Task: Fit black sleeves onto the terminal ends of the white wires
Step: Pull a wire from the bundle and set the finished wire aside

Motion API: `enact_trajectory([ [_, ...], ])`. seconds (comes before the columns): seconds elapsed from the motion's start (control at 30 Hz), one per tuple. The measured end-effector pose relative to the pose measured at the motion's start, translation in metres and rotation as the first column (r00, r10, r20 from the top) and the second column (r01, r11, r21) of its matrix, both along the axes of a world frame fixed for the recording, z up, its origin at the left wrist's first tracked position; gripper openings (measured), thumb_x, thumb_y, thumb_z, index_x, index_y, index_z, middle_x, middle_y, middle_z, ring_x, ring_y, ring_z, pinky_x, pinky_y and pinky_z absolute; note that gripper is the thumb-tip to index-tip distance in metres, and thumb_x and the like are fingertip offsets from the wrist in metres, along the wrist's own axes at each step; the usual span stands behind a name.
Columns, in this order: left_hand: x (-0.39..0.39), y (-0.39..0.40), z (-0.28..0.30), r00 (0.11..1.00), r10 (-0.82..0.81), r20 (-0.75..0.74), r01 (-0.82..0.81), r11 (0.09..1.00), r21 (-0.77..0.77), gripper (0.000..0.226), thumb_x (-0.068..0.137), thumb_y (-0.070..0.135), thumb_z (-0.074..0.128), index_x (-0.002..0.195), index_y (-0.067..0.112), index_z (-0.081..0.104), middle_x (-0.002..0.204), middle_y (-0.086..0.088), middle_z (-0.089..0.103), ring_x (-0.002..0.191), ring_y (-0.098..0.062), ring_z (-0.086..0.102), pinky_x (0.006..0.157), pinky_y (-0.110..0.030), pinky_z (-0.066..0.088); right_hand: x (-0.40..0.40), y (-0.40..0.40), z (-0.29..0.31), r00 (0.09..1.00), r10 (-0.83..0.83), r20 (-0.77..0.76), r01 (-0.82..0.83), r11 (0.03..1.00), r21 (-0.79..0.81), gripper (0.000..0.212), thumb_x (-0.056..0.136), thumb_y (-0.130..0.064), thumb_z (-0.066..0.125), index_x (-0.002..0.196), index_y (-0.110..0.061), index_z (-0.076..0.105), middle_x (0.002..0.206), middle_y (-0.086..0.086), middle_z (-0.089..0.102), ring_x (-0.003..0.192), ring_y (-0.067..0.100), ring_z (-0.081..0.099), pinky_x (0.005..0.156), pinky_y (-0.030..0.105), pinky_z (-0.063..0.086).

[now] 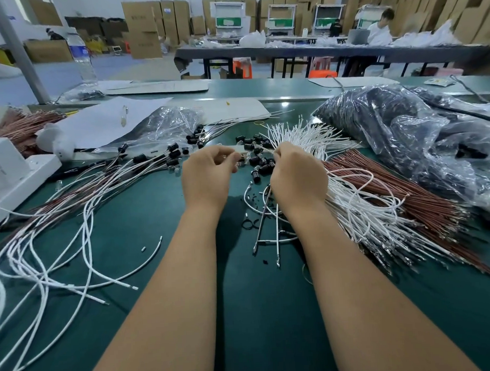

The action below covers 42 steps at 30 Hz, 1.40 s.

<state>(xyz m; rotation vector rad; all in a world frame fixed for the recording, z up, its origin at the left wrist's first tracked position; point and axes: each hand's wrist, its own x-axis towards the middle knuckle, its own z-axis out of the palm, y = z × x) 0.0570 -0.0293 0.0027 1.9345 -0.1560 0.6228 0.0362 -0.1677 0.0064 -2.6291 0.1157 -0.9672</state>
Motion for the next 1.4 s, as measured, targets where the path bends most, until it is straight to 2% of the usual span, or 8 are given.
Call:
enact_trajectory([
  [0.27,0.000,-0.023,-0.006,0.971,0.035,-0.238,0.123,0.776,0.619,0.038,0.088,0.039,0.054,0.126,0.041,0.057,0.118,-0.003,0.059,0.115,-0.026,0.050,0.098,-0.042,0.042,-0.003,0.002,0.002,0.997,0.065,-0.048,-0.064,0.998,0.012,0.017,0.097,-0.016,0.048,0.098,-0.011,0.064,0.087,0.005,0.065,0.074,0.022,0.055,0.065,0.031,0.040],
  [0.33,0.000,-0.024,-0.004,0.968,0.058,-0.244,0.111,0.774,0.623,0.035,0.087,0.039,0.055,0.122,0.043,0.059,0.119,-0.003,0.057,0.118,-0.027,0.048,0.099,-0.042,0.040,-0.003,0.001,0.003,0.995,0.093,-0.035,-0.090,0.993,0.075,0.018,0.097,-0.017,0.049,0.098,-0.011,0.065,0.091,0.005,0.065,0.076,0.020,0.053,0.067,0.029,0.037],
  [0.5,-0.002,-0.025,-0.004,0.967,-0.030,-0.253,0.142,0.888,0.438,0.019,0.081,0.028,0.064,0.099,0.029,0.068,0.099,0.005,0.067,0.097,-0.020,0.059,0.085,-0.034,0.049,-0.002,0.006,0.003,0.982,0.183,-0.045,-0.161,0.939,0.303,0.016,0.096,-0.017,0.050,0.097,-0.015,0.065,0.096,0.003,0.066,0.087,0.021,0.057,0.070,0.029,0.039],
  [0.63,0.001,-0.019,-0.001,0.970,-0.101,-0.223,0.110,0.994,0.027,0.027,0.079,0.009,0.068,0.105,0.020,0.067,0.087,0.003,0.061,0.076,-0.012,0.056,0.070,-0.023,0.047,-0.003,0.009,0.002,0.974,0.227,-0.027,-0.206,0.925,0.318,0.019,0.095,-0.016,0.052,0.104,-0.019,0.068,0.101,0.002,0.068,0.090,0.019,0.060,0.075,0.030,0.047],
  [0.73,0.000,-0.011,0.005,0.953,-0.247,-0.177,0.157,0.898,-0.410,0.027,0.080,-0.002,0.070,0.100,0.015,0.069,0.077,0.000,0.062,0.068,-0.009,0.058,0.066,-0.017,0.050,-0.004,0.008,0.002,0.973,0.229,0.020,-0.220,0.902,0.372,0.015,0.093,-0.019,0.057,0.100,-0.022,0.070,0.096,0.001,0.068,0.086,0.017,0.060,0.071,0.028,0.047],
  [0.9,0.002,-0.006,0.007,0.911,-0.396,-0.115,0.184,0.640,-0.746,0.013,0.088,0.000,0.062,0.090,0.010,0.069,0.078,-0.002,0.067,0.072,-0.010,0.063,0.071,-0.018,0.052,-0.005,0.008,0.003,0.975,0.220,0.036,-0.216,0.892,0.398,0.014,0.092,-0.020,0.058,0.097,-0.024,0.071,0.095,0.001,0.067,0.083,0.016,0.060,0.070,0.028,0.048],
  [1.07,0.007,-0.006,0.004,0.903,-0.425,-0.060,0.191,0.523,-0.831,0.020,0.090,-0.009,0.054,0.094,0.006,0.067,0.086,-0.005,0.068,0.076,-0.012,0.066,0.073,-0.017,0.055,-0.007,0.009,0.004,0.972,0.226,0.056,-0.229,0.884,0.407,0.015,0.091,-0.019,0.058,0.097,-0.023,0.071,0.096,0.000,0.067,0.083,0.015,0.060,0.072,0.029,0.050],
  [1.4,0.010,-0.004,0.002,0.915,-0.393,-0.090,0.187,0.613,-0.768,0.018,0.083,-0.005,0.067,0.087,0.013,0.069,0.080,0.001,0.070,0.074,-0.010,0.065,0.069,-0.018,0.052,-0.008,0.009,0.005,0.967,0.235,0.095,-0.253,0.891,0.378,0.015,0.092,-0.017,0.058,0.098,-0.019,0.071,0.097,0.002,0.066,0.084,0.017,0.060,0.074,0.033,0.051],
])
